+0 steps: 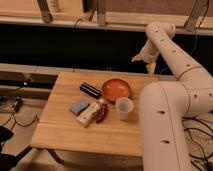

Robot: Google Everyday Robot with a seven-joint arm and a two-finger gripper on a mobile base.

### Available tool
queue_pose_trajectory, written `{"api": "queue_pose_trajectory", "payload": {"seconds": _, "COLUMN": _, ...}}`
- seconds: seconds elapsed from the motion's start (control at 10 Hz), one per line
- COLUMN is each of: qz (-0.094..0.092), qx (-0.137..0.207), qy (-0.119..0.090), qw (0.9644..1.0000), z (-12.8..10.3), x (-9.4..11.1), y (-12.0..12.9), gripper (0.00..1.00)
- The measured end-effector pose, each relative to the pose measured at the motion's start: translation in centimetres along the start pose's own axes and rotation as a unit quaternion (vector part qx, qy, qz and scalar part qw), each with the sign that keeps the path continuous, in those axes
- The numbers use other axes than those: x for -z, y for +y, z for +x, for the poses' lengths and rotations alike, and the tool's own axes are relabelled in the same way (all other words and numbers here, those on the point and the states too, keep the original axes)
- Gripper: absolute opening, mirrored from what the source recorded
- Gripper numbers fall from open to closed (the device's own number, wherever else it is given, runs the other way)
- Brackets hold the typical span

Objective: Place the white sponge in the ceramic bowl

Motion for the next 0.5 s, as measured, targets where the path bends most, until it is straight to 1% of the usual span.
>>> {"api": "queue_pose_trajectory", "payload": {"seconds": 0.1, "qz": 0.001, "qx": 0.01, "qy": 0.0, "qw": 0.9999, "z": 0.04, "x": -0.04, "y": 0.06, "gripper": 0.8}}
{"api": "queue_pose_trajectory", "payload": {"seconds": 0.2, "qz": 0.003, "qx": 0.031, "qy": 0.001, "qw": 0.9995, "z": 0.17, "x": -0.18, "y": 0.17, "gripper": 0.8}}
{"api": "queue_pose_trajectory", "payload": {"seconds": 0.3, "qz": 0.005, "qx": 0.059, "qy": 0.005, "qw": 0.9982, "z": 0.37, "x": -0.37, "y": 0.28, "gripper": 0.8}}
{"api": "queue_pose_trajectory", "payload": {"seconds": 0.4, "qz": 0.009, "qx": 0.096, "qy": 0.011, "qw": 0.9953, "z": 0.63, "x": -0.59, "y": 0.34, "gripper": 0.8}}
{"api": "queue_pose_trajectory", "payload": {"seconds": 0.5, "qz": 0.016, "qx": 0.145, "qy": 0.015, "qw": 0.9892, "z": 0.82, "x": -0.52, "y": 0.38, "gripper": 0.8}}
